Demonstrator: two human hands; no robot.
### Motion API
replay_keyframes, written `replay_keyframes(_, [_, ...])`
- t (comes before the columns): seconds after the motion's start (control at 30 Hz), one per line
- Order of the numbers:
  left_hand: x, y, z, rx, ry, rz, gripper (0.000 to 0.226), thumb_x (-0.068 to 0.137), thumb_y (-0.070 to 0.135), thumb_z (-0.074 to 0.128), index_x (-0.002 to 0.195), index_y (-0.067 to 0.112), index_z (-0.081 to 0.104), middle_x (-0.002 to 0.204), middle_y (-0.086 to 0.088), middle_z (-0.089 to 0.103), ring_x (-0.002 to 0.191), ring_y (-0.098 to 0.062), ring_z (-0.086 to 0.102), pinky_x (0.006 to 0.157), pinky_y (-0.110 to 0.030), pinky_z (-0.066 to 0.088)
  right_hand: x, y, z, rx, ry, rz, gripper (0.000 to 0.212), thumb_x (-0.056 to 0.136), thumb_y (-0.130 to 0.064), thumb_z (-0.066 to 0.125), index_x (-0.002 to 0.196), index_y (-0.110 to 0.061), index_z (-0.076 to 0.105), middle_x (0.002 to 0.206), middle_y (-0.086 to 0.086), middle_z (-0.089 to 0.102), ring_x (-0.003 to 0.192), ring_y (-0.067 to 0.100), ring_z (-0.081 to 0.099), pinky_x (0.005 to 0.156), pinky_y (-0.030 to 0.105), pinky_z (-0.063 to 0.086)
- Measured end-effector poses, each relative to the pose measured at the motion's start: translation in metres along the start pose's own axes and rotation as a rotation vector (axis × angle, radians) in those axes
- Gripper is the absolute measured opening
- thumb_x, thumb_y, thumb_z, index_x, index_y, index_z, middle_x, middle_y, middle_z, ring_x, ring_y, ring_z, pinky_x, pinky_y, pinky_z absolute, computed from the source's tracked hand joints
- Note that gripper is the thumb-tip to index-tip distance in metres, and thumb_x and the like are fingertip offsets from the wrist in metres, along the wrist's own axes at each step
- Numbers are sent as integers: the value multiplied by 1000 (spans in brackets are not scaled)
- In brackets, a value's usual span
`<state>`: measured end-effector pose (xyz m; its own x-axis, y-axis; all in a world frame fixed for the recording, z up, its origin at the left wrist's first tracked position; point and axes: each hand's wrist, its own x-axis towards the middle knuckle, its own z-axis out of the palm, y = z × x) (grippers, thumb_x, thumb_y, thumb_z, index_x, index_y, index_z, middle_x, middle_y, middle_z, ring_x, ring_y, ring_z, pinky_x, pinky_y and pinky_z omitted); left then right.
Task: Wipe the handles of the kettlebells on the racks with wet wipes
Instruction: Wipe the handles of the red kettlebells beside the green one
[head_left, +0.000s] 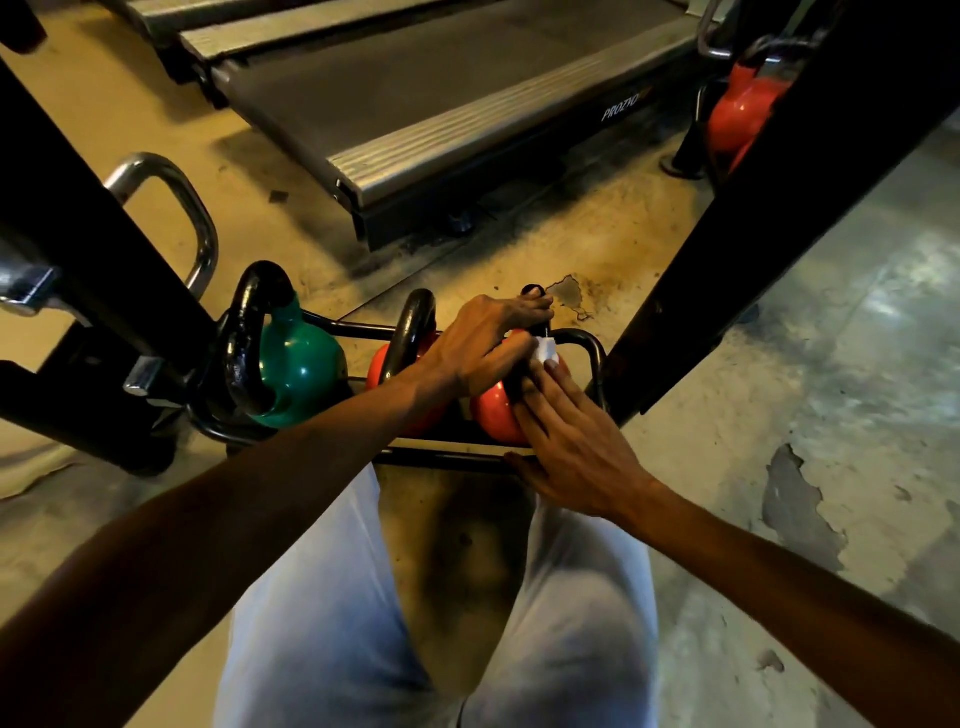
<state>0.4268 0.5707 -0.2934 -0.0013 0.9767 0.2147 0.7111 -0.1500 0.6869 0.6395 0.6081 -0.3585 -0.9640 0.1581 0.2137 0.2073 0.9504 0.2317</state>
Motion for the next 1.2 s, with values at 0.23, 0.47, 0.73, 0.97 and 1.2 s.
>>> replay_keyframes(0.23, [2,-2,0,-31,42,47,49,92,23,52,136,5,67,148,-12,59,141,-14,52,113,-14,38,9,35,-27,-121,-12,-313,68,99,-46,55,142,7,56,141,28,59,144,44,46,124,55,32])
replay_keyframes(0.47, [1,4,1,-51,52,9,54,89,29,51,135,6,68,146,-13,60,142,-15,51,117,-21,38,18,32,-30,-101,-168,-464,54,92,-42,58,126,-1,68,125,19,67,127,35,56,129,49,7])
replay_keyframes(0.73, [4,4,4,-195,131,-57,55,95,38,40,124,5,75,136,-14,67,133,-14,61,109,-30,51,20,48,-28,36,10,-284,59,99,-39,56,142,2,58,146,24,57,152,41,37,124,56,29])
replay_keyframes(0.97, [4,12,1,-308,247,-157,48,108,24,39,115,-10,72,111,-27,74,97,-19,71,81,-17,49,38,46,-33,87,95,-148,52,107,-46,49,127,-3,69,133,18,67,142,36,50,127,52,27])
replay_keyframes(1.2, [4,15,-13,-345,401,-77,62,90,34,43,142,5,62,145,-9,62,127,6,58,107,-22,47,69,72,-34,484,-57,175,54,113,-50,31,139,-16,63,155,1,52,152,13,34,125,45,31])
